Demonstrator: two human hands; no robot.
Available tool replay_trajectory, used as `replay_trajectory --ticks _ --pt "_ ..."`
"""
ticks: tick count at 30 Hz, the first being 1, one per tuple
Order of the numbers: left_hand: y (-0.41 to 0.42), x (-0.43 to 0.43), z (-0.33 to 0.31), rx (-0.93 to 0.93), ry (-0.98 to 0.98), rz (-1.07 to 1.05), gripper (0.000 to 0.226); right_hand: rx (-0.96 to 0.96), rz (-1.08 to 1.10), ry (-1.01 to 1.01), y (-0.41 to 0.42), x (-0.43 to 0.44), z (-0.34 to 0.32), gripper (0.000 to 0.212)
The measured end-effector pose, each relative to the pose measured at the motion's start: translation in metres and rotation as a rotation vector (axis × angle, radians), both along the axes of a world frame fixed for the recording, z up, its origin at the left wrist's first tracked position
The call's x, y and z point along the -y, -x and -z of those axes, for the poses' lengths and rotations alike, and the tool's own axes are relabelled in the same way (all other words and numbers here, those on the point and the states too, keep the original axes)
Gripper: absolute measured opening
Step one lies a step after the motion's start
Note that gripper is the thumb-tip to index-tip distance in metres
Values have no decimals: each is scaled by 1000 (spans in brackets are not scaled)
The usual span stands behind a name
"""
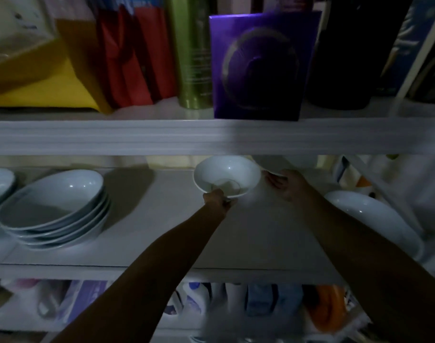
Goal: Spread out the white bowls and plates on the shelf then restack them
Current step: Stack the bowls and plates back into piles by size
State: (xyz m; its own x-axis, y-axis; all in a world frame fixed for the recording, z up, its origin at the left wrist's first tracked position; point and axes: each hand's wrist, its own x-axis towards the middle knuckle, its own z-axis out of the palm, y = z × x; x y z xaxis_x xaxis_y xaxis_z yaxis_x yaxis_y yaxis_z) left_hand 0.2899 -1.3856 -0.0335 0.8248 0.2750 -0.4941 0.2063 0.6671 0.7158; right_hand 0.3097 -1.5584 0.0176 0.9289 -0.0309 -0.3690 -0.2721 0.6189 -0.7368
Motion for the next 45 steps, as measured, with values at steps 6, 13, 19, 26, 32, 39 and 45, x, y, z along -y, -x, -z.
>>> replay_trajectory --ticks 6,13,19,26,32,39,45 --pt "58 -48 -10 -40 -16 63 58 46 -221 87 51 -29 -17 29" --pt "104 -90 -15 -89 -12 149 50 58 -425 213 94 -89 -26 36" --pt "133 -114 -16 -38 -37 229 39 27 -463 410 119 -123 -7 39" --pt "141 -129 -22 -113 -264 265 64 -47 -414 796 128 -129 4 40" --pt "133 -103 -38 -134 -1095 -8 64 -30 -192 944 129 -97 -2 59" --pt "137 -24 -59 282 -1324 54 55 31 425 1469 151 5 -13 47" --pt "134 54 -56 393 -1334 297 55 -330 535 1241 183 103 -7 53"
